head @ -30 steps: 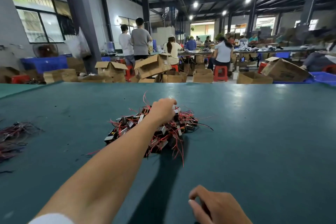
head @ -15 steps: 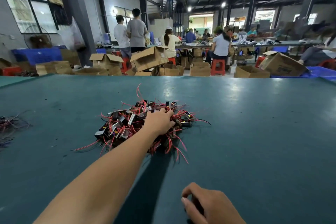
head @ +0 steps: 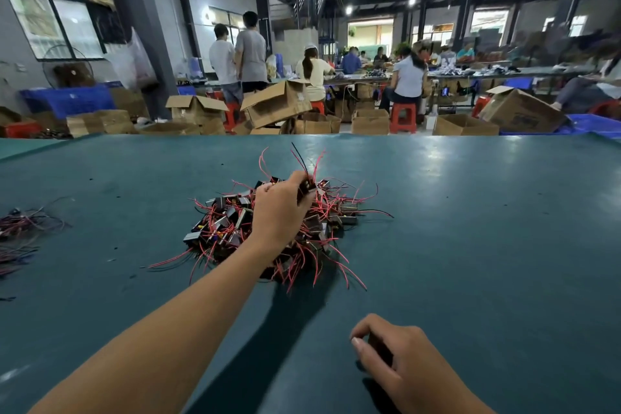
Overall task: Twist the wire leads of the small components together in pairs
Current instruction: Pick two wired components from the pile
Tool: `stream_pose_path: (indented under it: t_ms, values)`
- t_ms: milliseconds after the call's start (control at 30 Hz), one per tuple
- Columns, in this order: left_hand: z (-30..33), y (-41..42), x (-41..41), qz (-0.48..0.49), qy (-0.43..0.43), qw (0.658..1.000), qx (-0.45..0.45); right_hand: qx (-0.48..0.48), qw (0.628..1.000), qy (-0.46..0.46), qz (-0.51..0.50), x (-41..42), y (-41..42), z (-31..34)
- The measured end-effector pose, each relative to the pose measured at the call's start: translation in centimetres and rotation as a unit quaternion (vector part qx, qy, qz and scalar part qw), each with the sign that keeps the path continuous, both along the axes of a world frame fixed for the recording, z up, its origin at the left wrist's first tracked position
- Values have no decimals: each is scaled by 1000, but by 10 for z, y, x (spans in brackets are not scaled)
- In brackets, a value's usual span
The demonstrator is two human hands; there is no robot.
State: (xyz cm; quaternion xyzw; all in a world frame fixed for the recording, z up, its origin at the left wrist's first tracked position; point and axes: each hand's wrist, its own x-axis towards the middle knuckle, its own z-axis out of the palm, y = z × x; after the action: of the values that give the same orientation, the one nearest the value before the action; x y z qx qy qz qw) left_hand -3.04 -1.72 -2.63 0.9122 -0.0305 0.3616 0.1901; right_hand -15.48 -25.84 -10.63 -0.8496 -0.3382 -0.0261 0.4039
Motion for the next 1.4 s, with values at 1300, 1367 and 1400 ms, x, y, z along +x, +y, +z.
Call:
stream_pose_path:
  t_ms: [1300,1367,1400]
  values:
    - [-66,-47,-141,-366,323,677,-551,145,980,73,-115,4,-1,-3]
    - [-65,-43,-139,-362,328,672,-557,143,980,76,-113,5,-1,-4]
    - [-65,-41,-139,-364,333,666,-560,143,979,88,-117,6,-1,-5]
